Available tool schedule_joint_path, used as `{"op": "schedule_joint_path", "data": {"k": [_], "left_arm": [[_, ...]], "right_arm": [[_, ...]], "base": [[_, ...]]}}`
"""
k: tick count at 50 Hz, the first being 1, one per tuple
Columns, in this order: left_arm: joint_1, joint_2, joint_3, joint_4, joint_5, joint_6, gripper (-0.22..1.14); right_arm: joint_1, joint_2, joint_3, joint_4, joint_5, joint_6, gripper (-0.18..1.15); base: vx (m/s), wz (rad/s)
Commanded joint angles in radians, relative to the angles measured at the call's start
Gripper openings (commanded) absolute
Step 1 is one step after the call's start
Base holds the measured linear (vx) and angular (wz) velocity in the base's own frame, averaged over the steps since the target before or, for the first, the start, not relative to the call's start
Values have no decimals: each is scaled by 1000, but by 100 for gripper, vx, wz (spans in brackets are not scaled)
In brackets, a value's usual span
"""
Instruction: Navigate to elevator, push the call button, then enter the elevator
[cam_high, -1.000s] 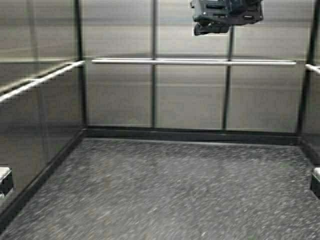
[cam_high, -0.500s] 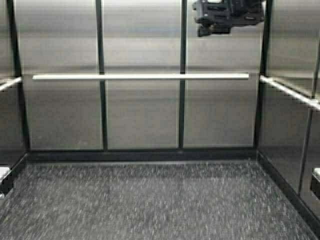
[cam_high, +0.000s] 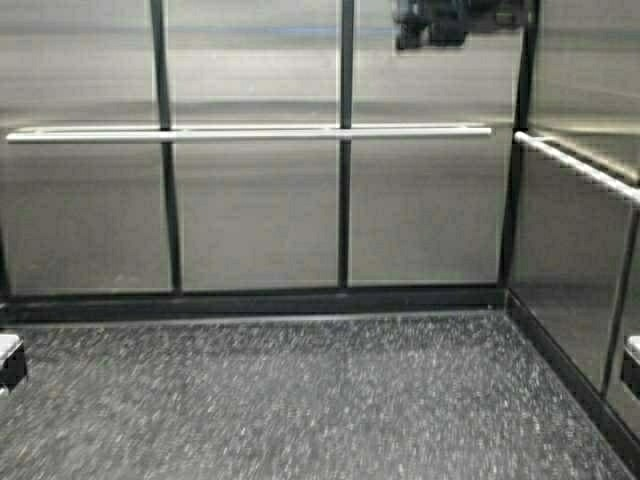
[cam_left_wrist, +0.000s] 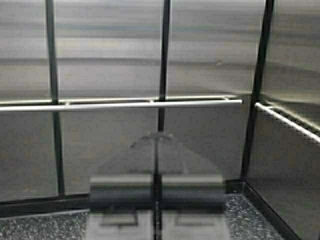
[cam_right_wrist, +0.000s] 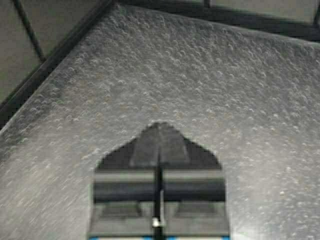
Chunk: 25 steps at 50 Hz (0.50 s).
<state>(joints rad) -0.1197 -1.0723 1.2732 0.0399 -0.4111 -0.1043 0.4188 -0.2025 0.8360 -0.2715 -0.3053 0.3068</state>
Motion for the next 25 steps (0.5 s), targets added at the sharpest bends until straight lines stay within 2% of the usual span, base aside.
{"op": "schedule_joint_path", "data": {"k": [1,15,25], "left_arm": [[0,28,-17,-5,-3,-2,2],[0,25,-20,-3,2,9,2],[0,106,-5,-14,0,20,2]], "right_arm": [[-5,-6,-21,3,-20,-3,6],[-11,-12,-15,2,-15,-8,6],[-23,35,-11,6,-28,-3,6]], "base": [[45,-9],[45,-16],[51,-20]]}}
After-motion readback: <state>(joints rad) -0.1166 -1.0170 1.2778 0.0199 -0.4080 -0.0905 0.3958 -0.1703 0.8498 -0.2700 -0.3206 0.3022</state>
